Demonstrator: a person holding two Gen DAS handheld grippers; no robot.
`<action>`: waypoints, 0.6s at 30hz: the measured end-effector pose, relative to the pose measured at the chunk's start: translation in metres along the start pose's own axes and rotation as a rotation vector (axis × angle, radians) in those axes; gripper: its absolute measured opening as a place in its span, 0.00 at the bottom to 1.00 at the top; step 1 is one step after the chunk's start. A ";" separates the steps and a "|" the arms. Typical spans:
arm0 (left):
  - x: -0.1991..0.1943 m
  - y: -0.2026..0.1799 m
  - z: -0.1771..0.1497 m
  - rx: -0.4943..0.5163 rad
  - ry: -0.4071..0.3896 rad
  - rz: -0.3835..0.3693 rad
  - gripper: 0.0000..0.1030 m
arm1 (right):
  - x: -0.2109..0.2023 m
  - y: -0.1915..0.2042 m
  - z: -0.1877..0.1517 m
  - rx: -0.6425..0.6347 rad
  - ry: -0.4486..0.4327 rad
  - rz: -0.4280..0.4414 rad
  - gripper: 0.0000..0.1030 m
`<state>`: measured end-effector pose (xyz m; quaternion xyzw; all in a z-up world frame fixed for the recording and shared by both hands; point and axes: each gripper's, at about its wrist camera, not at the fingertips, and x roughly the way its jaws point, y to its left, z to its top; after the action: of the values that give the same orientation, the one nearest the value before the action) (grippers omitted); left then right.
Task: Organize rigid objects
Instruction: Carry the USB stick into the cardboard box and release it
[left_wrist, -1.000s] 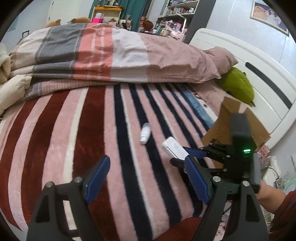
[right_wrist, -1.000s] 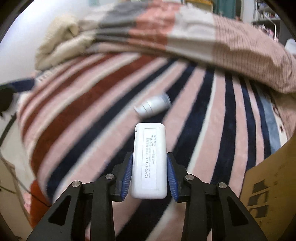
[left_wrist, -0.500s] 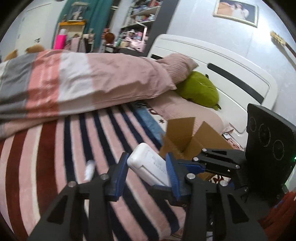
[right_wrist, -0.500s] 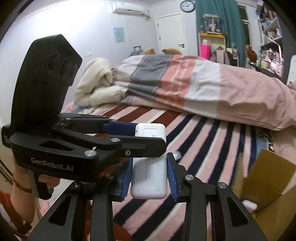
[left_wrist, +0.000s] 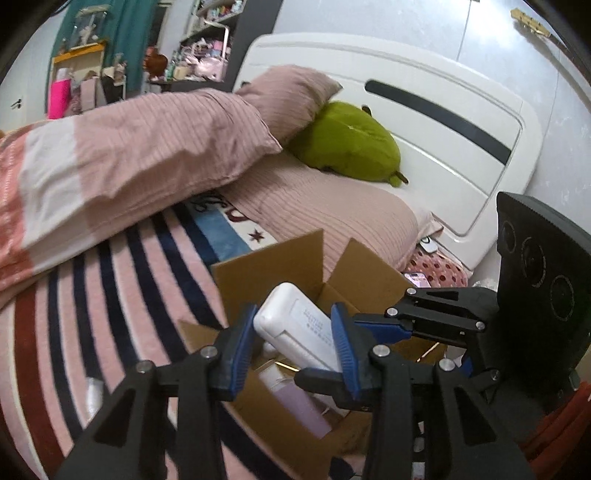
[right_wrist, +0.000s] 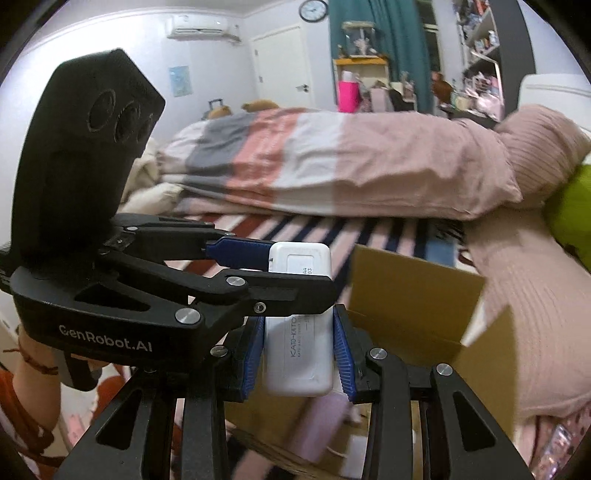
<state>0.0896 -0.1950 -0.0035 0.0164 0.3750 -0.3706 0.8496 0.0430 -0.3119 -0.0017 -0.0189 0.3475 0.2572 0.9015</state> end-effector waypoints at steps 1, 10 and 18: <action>0.006 -0.001 0.001 0.001 0.009 -0.005 0.37 | -0.001 -0.007 -0.002 0.002 0.010 -0.009 0.30; 0.034 -0.006 0.003 0.014 0.061 0.024 0.64 | 0.006 -0.031 -0.019 -0.008 0.079 -0.064 0.30; 0.011 -0.010 0.000 0.034 0.014 0.071 0.81 | 0.002 -0.030 -0.021 -0.008 0.091 -0.095 0.48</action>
<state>0.0880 -0.2091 -0.0082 0.0466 0.3739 -0.3462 0.8592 0.0460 -0.3417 -0.0231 -0.0508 0.3858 0.2146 0.8958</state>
